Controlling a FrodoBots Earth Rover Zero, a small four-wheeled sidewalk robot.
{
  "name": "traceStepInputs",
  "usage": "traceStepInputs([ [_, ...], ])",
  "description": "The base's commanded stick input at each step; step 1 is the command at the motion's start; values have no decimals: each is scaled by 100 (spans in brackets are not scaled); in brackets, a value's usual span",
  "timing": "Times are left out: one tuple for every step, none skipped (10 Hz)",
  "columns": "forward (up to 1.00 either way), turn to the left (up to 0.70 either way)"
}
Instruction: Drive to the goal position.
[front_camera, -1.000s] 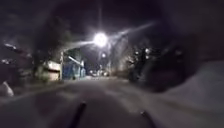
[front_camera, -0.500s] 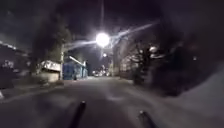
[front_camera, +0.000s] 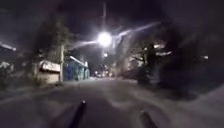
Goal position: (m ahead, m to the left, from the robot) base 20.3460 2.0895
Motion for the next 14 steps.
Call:
traceStepInputs([
  [100,1],
  [100,1],
  [96,1],
  [59,1],
  [21,0],
  [100,1],
  [100,1],
  [100,1],
  [100,-32],
  [100,-16],
  [100,-3],
  [100,1],
  [100,1],
  [100,1],
])
